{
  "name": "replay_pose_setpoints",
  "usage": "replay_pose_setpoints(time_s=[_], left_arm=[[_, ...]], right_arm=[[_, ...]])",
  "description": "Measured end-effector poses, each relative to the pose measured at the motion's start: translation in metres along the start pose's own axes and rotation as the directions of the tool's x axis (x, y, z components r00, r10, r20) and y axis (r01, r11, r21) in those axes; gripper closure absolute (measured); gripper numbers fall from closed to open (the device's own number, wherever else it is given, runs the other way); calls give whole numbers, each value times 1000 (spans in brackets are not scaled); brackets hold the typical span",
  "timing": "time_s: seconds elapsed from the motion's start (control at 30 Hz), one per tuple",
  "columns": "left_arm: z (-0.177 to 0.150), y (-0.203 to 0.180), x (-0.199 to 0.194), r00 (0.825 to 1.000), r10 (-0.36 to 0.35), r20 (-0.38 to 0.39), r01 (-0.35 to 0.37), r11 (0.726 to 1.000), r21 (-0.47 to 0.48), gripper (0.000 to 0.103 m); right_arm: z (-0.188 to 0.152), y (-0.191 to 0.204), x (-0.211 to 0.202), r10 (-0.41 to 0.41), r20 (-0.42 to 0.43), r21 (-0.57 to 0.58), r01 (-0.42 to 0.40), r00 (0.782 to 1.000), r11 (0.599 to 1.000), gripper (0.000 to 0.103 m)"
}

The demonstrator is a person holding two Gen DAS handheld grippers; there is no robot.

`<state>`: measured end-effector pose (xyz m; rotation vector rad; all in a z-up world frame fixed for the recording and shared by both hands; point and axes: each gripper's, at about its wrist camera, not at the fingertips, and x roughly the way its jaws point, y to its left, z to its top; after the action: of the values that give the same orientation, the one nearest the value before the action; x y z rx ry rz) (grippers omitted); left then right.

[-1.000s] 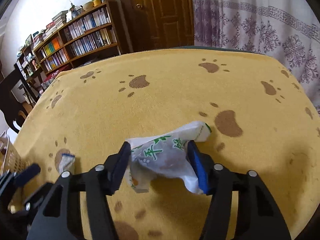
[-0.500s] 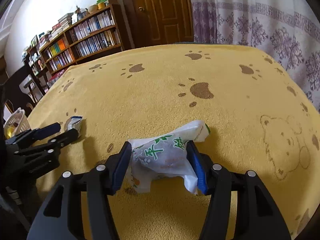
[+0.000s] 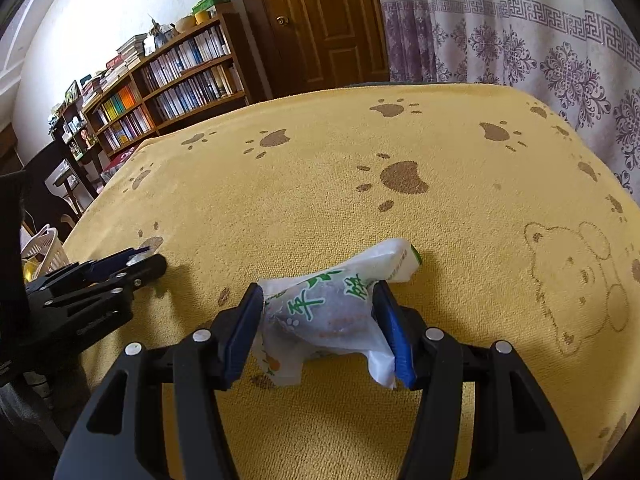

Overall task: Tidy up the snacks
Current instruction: 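Carry the silver foil candy into the white basket and open the left gripper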

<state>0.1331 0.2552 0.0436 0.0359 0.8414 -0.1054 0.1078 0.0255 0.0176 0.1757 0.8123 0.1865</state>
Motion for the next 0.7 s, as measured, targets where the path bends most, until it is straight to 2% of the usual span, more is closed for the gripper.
replay_pose_setpoints(time_s=[0.27,0.37,0.6,0.7], left_arm=[[-1,1,-48,996,27,90,-27,1000,-2,57],[-1,5,-68,990,59,126,-58,998,-12,57],[-3,35,-108,978,105,183,-90,992,-87,57],[-5,52,-120,969,147,196,-126,985,-120,57]], right_arm=[[0,0,0,0,0,0,0,1000,1000,46],[0,0,0,1,-1,2,-1,1000,1000,46],[0,0,0,2,-2,3,-2,1000,1000,45],[0,0,0,1,-2,2,-1,1000,1000,45]])
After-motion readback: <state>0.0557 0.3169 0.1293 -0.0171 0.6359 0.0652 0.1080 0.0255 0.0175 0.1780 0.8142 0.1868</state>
